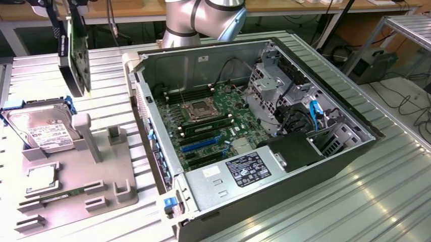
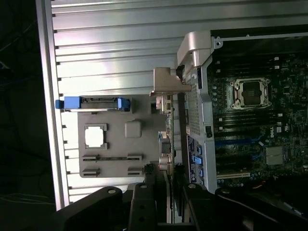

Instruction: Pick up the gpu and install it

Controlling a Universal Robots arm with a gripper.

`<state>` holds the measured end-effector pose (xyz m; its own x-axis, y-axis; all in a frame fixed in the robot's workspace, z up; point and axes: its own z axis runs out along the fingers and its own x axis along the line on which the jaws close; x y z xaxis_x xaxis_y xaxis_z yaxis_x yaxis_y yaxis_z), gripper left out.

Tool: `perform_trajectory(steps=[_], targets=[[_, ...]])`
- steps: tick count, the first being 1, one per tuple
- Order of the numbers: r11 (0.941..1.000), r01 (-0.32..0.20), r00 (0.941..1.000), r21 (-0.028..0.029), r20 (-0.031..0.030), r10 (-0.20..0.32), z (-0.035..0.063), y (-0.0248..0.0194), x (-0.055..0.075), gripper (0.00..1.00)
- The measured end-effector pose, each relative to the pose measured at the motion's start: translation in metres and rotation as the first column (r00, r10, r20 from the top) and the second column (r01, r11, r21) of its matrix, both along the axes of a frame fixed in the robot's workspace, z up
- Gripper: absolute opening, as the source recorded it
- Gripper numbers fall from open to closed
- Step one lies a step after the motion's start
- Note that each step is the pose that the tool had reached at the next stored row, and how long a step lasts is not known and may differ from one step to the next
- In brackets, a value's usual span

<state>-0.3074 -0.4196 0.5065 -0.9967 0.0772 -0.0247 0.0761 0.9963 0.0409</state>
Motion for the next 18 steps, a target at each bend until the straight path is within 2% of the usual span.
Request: perform_trajectory(steps=[13,18], targets=[[1.0000,0.000,1.0000,0.0000,0.0000,0.000,0.0131,0.0002,0.000,0.27],[1.0000,0.000,1.0000,0.0000,0.0000,0.000,0.0210,0.0004,0.000,0.27]])
